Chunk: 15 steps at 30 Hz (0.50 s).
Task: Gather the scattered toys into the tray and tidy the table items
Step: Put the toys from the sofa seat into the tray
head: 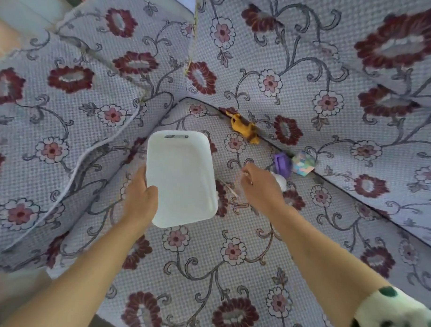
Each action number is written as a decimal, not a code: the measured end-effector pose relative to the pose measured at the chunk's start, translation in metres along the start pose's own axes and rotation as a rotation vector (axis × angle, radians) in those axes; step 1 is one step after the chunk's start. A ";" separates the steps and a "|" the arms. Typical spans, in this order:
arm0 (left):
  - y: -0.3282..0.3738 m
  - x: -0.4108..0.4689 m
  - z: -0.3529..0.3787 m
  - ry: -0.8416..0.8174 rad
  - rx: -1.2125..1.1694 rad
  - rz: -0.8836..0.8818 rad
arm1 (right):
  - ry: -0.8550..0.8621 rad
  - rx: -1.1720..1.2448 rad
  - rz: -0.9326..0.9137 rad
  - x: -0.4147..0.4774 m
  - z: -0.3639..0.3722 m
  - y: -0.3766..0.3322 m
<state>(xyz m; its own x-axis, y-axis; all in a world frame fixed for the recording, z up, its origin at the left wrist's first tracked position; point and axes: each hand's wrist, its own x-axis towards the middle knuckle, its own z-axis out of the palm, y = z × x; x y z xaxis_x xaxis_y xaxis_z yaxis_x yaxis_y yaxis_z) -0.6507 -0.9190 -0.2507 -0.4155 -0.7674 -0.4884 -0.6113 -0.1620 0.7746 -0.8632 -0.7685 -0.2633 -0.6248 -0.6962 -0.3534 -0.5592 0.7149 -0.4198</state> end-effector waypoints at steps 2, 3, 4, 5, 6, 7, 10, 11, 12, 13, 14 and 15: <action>0.004 0.021 0.019 -0.019 0.011 0.001 | 0.052 -0.023 0.032 0.036 0.002 0.017; 0.007 0.029 0.026 -0.024 0.006 0.013 | 0.079 -0.029 0.045 0.051 0.001 0.022; 0.009 0.037 0.034 -0.037 -0.005 0.026 | 0.094 -0.043 0.053 0.066 0.002 0.028; 0.012 0.042 0.039 -0.044 -0.015 0.034 | 0.105 -0.062 0.046 0.077 0.002 0.032; 0.012 0.050 0.047 -0.051 -0.016 0.036 | 0.116 -0.086 0.033 0.090 0.003 0.037; 0.012 0.059 0.055 -0.053 -0.016 0.034 | 0.127 -0.109 0.019 0.103 0.005 0.043; 0.011 0.077 0.073 -0.048 -0.030 0.016 | 0.151 -0.159 -0.007 0.133 0.013 0.055; 0.011 0.082 0.077 -0.049 -0.033 0.012 | 0.149 -0.175 -0.010 0.140 0.014 0.058; 0.010 0.087 0.081 -0.052 -0.035 0.009 | 0.144 -0.188 -0.003 0.147 0.018 0.062; 0.009 0.091 0.085 -0.059 -0.038 0.011 | 0.147 -0.195 0.009 0.153 0.021 0.065; 0.008 0.095 0.088 -0.065 -0.043 0.020 | 0.151 -0.204 0.024 0.158 0.023 0.067; 0.007 0.100 0.091 -0.071 -0.045 0.029 | 0.156 -0.216 0.036 0.164 0.027 0.069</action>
<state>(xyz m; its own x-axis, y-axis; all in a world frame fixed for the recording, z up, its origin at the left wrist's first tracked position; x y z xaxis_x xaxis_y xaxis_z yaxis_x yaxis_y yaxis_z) -0.7579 -0.9401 -0.3306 -0.4800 -0.7267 -0.4914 -0.5682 -0.1693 0.8053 -0.9898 -0.8355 -0.3729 -0.7134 -0.6639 -0.2243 -0.6280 0.7477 -0.2157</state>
